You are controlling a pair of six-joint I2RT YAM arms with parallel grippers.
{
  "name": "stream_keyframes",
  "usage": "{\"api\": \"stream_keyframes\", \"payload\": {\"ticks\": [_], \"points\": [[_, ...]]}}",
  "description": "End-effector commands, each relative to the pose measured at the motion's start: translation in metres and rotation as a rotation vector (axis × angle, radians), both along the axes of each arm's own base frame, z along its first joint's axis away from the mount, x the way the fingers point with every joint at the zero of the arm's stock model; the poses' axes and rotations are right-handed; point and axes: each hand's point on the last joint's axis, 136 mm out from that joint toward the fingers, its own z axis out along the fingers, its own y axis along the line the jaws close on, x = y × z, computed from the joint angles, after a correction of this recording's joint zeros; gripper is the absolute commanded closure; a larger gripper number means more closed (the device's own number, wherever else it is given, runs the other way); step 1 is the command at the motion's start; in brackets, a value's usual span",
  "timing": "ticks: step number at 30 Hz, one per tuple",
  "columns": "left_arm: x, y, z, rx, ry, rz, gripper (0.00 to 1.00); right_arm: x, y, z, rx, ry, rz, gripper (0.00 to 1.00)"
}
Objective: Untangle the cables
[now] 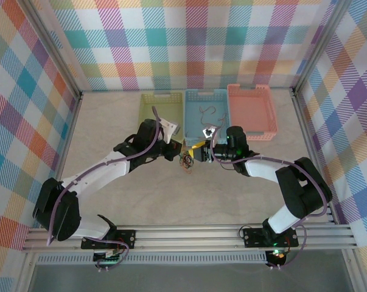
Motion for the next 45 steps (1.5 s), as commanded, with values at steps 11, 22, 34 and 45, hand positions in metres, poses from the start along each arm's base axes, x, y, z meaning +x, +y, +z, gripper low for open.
{"api": "stream_keyframes", "payload": {"ticks": [11, 22, 34, 45], "points": [[-0.03, -0.017, 0.021, -0.092, 0.113, -0.019, 1.0, -0.024, 0.015, 0.022, 0.038, -0.26, 0.075, 0.52], [-0.048, -0.027, 0.033, -0.12, 0.139, -0.044, 1.0, -0.014, 0.016, 0.012, -0.026, -0.3, 0.005, 0.63], [-0.07, -0.017, 0.082, -0.213, 0.144, -0.044, 1.0, -0.008, 0.017, 0.001, -0.069, -0.263, -0.004, 0.75], [-0.081, 0.003, 0.135, -0.276, 0.054, -0.006, 1.0, -0.006, 0.019, -0.011, -0.108, -0.215, 0.006, 0.78]]}}
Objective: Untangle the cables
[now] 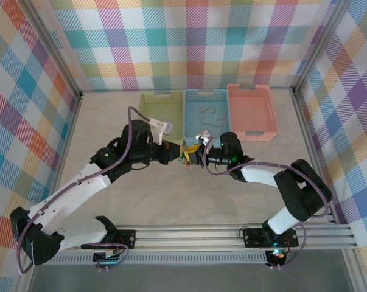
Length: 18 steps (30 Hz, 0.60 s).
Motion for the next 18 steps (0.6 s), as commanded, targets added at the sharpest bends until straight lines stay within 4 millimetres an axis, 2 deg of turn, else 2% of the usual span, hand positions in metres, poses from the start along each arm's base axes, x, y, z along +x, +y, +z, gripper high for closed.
{"api": "stream_keyframes", "payload": {"ticks": [1, 13, 18], "points": [[-0.008, 0.006, 0.045, -0.055, -0.077, 0.005, 1.0, 0.003, 0.002, -0.008, -0.038, 0.022, 0.0, 0.78], [-0.021, 0.025, 0.098, -0.072, -0.172, 0.02, 1.0, 0.011, 0.0, -0.018, -0.085, 0.052, -0.032, 0.8], [-0.026, 0.032, 0.112, -0.078, -0.196, 0.034, 1.0, 0.013, 0.0, -0.022, -0.101, 0.062, -0.046, 0.81]]}}
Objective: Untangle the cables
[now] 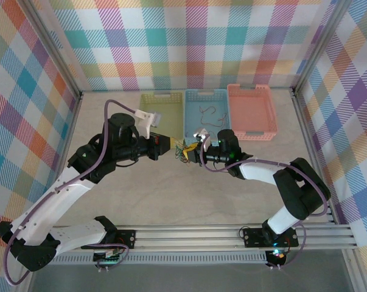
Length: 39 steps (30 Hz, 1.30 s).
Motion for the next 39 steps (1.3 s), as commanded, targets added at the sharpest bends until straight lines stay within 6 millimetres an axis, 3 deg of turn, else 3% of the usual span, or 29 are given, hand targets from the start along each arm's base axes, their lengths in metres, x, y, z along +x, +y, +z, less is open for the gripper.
{"api": "stream_keyframes", "payload": {"ticks": [1, 23, 34, 39], "points": [[-0.013, 0.008, 0.049, -0.076, -0.118, -0.015, 1.0, 0.006, -0.005, -0.024, -0.081, 0.051, -0.037, 0.81], [-0.026, 0.044, 0.122, -0.127, -0.28, 0.089, 1.0, 0.011, -0.003, -0.032, -0.113, 0.08, -0.041, 0.81], [-0.02, 0.047, 0.108, -0.095, -0.271, 0.115, 1.0, 0.008, -0.002, -0.03, -0.107, 0.082, -0.026, 0.8], [-0.015, 0.042, 0.081, -0.057, -0.224, 0.111, 1.0, -0.001, 0.0, -0.02, -0.06, 0.052, 0.018, 0.74]]}}
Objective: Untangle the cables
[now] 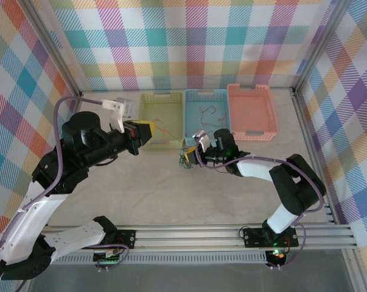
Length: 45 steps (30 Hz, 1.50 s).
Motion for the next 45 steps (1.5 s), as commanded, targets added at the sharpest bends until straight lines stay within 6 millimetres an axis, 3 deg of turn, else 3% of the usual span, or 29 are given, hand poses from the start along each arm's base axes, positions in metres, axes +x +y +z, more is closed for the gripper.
{"api": "stream_keyframes", "payload": {"ticks": [1, 8, 15, 27, 38, 45], "points": [[0.0, -0.003, -0.016, 0.014, 0.01, -0.007, 1.0, -0.007, 0.003, 0.012, 0.043, -0.046, 0.052, 0.72], [0.005, -0.015, -0.054, 0.025, 0.098, -0.03, 1.0, -0.018, 0.005, 0.025, 0.103, -0.107, 0.09, 0.51], [-0.002, -0.03, -0.054, -0.008, 0.135, -0.11, 1.0, -0.025, 0.008, 0.034, 0.132, -0.174, 0.116, 0.5], [-0.041, -0.041, -0.014, -0.104, 0.144, -0.308, 1.0, -0.012, 0.002, 0.03, 0.097, -0.165, 0.033, 0.74], [-0.069, -0.033, 0.04, -0.176, 0.088, -0.396, 1.0, -0.002, -0.001, 0.016, 0.032, -0.121, -0.017, 0.81], [-0.083, -0.014, 0.079, -0.219, 0.007, -0.371, 1.0, 0.002, 0.0, 0.008, 0.005, -0.089, -0.02, 0.85]]}}
